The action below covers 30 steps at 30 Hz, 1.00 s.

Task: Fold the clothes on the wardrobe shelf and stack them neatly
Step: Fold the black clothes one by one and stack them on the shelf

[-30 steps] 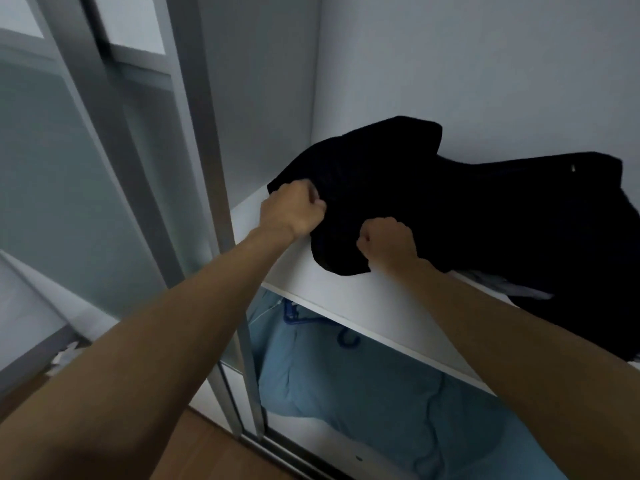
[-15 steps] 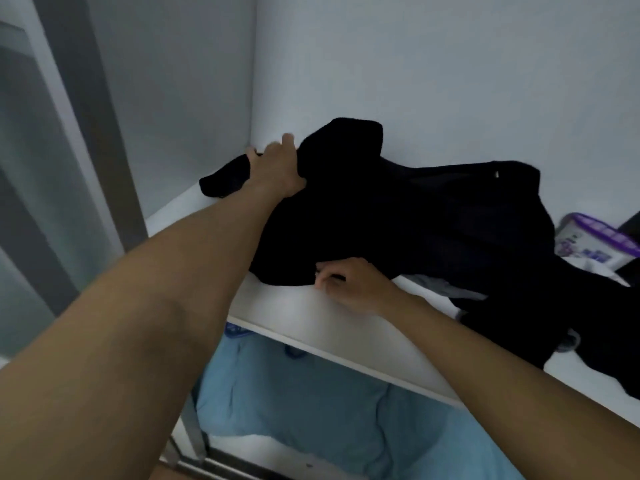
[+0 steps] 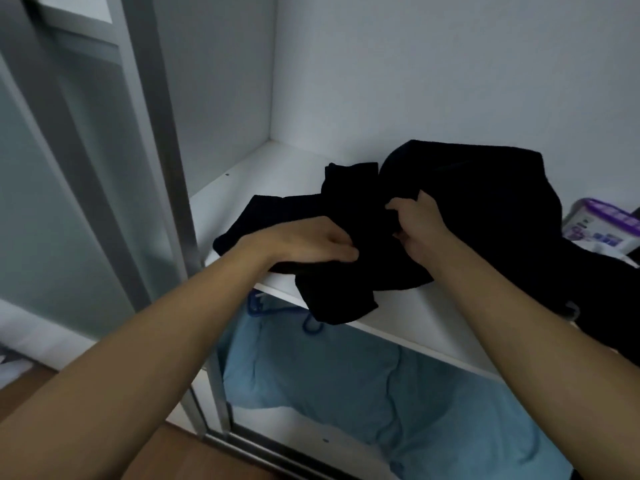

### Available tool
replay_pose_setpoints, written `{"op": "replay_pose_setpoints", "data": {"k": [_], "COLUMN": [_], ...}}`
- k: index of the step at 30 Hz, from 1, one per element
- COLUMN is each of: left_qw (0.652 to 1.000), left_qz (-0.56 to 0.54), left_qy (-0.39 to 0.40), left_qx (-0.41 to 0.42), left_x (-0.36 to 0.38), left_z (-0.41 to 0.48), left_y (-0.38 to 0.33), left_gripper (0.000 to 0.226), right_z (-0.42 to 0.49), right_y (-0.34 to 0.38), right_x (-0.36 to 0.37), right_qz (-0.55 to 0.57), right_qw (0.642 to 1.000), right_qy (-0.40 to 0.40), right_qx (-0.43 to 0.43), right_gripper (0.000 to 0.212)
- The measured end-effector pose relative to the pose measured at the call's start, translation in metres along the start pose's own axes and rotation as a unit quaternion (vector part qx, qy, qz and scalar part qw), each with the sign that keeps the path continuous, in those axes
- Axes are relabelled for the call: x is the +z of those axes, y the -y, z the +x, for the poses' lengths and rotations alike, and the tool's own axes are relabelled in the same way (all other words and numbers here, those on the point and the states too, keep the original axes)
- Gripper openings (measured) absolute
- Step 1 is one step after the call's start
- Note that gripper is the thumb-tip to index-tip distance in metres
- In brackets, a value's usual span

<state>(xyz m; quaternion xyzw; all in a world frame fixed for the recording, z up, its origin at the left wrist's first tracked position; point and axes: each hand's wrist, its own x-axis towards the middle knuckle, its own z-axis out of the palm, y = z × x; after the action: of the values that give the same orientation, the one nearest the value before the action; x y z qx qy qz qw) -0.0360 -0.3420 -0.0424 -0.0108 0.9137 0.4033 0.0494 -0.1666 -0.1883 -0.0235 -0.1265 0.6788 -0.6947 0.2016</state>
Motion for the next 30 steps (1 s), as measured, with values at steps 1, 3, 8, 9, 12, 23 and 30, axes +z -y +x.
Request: {"op": "replay_pose_setpoints", "data": {"k": [1, 3, 8, 9, 12, 23, 30], "left_qw": [0.996, 0.966, 0.951, 0.959, 0.988, 0.992, 0.939], "left_qz": [-0.078, -0.187, -0.184, -0.173, -0.045, -0.093, -0.267], "left_qy": [-0.032, -0.159, -0.176, -0.150, -0.070, -0.084, -0.215], "left_qx": [-0.031, -0.086, -0.174, -0.168, -0.132, -0.019, -0.002], "left_x": [-0.003, -0.010, 0.002, 0.011, 0.035, 0.088, 0.124], "left_z": [-0.003, -0.002, 0.031, 0.041, 0.064, 0.026, -0.035], "left_y": [-0.003, -0.007, -0.021, -0.024, -0.033, -0.048, -0.079], "left_gripper": [0.045, 0.058, 0.120, 0.128, 0.116, 0.014, 0.037], "right_z": [-0.010, -0.032, -0.083, -0.091, -0.109, -0.125, -0.154], "right_y": [-0.005, -0.017, -0.051, -0.056, -0.067, -0.051, -0.078], "right_x": [-0.006, -0.024, -0.063, -0.068, -0.082, -0.139, -0.172], "right_qz": [-0.025, -0.105, -0.326, -0.361, -0.399, -0.090, -0.070], "right_qw": [1.000, 0.994, 0.939, 0.923, 0.901, 0.980, 0.976], "right_qy": [0.016, 0.042, 0.109, 0.127, 0.168, -0.009, -0.206], "right_qx": [-0.006, -0.007, -0.028, -0.026, -0.012, 0.175, 0.016], "right_gripper": [0.029, 0.030, 0.036, 0.035, 0.028, 0.062, 0.050]}}
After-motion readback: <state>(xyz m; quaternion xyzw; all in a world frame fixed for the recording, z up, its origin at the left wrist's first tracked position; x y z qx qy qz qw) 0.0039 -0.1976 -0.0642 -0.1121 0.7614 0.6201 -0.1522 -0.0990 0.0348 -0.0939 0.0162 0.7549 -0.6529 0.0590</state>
